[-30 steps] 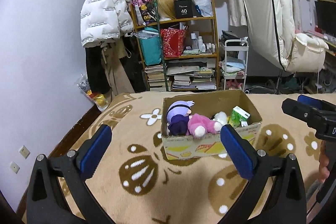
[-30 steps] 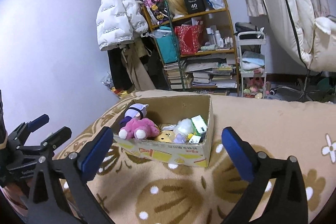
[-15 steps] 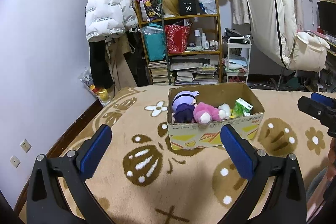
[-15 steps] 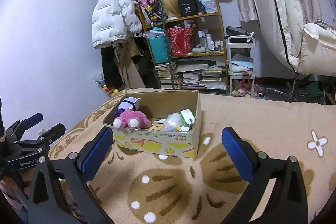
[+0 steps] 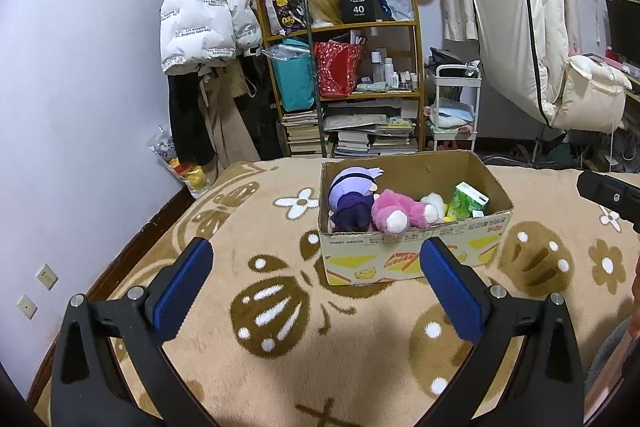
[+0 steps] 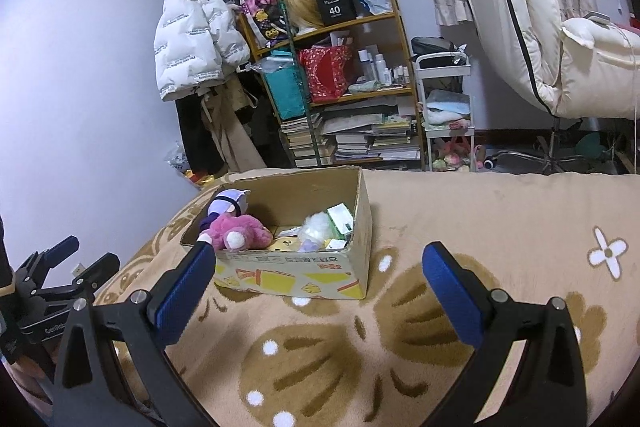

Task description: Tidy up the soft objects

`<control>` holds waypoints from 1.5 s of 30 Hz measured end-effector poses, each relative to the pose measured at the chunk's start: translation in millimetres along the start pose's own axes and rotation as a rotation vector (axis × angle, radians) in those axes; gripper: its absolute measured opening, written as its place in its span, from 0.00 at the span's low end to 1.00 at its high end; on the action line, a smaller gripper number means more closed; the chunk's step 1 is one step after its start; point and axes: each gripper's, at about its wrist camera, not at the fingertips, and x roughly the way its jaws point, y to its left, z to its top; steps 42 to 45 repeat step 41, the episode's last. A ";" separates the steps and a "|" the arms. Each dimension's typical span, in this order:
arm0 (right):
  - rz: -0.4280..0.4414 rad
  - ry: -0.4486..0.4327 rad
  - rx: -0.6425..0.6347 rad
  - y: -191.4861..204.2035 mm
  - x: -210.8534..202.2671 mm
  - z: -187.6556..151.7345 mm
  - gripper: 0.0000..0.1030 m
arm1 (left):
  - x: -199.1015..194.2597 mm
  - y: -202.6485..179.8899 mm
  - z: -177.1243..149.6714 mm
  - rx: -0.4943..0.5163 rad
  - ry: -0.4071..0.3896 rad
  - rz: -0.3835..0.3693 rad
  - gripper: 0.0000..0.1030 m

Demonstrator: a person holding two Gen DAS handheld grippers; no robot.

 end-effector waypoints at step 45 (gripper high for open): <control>-0.012 0.015 -0.013 0.2 1.9 1.6 1.00 | 0.9 -3.8 -0.7 0.006 -0.008 -0.008 0.99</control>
